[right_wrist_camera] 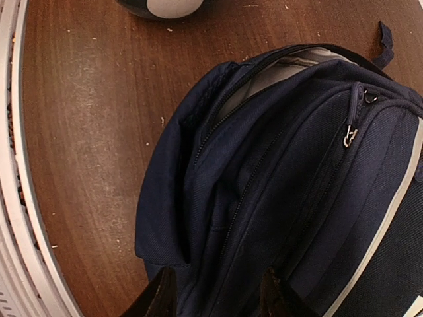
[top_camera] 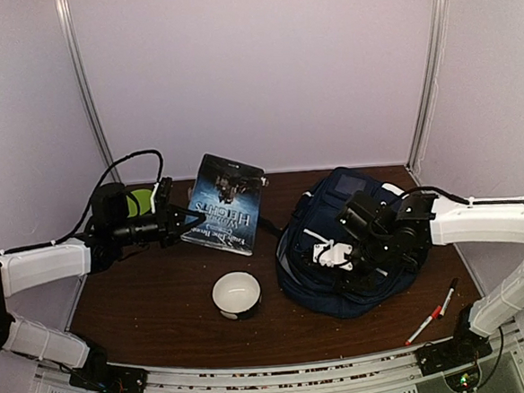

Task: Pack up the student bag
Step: Pick up the largest pocket of the bag from the student bag, then place the book in the largest pocket of the bag.

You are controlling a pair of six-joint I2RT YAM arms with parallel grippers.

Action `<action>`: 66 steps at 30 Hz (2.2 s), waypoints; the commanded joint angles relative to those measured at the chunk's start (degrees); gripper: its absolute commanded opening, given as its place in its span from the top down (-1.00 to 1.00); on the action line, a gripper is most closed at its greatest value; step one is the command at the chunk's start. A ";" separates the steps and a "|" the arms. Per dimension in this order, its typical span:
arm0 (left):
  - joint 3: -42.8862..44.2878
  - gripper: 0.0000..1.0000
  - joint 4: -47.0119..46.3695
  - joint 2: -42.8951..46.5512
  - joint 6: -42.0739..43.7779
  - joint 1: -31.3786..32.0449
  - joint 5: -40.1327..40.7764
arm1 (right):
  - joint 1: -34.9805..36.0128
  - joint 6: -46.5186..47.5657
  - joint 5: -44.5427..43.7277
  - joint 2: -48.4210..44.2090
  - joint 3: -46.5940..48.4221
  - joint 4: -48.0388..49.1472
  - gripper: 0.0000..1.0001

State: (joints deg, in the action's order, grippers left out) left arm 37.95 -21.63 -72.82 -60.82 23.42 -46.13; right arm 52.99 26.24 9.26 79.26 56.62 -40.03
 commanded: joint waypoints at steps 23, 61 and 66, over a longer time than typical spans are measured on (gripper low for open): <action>3.23 1.00 1.52 6.60 8.15 -0.22 0.14 | 4.14 -2.15 -14.15 6.92 -2.28 5.62 0.23; 10.72 1.00 -11.63 -17.95 -2.35 17.81 -15.33 | -16.25 -0.38 -11.01 -6.05 24.62 1.85 1.00; 18.57 1.00 -23.81 -30.74 -14.21 18.49 -15.23 | -16.17 -0.54 -7.83 -5.79 26.29 1.13 1.00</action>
State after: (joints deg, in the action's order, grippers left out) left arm 48.58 -22.92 -97.23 -64.47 41.39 -58.61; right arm 37.08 26.55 -0.91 74.39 78.85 -43.90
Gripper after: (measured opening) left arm 0.216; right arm 0.074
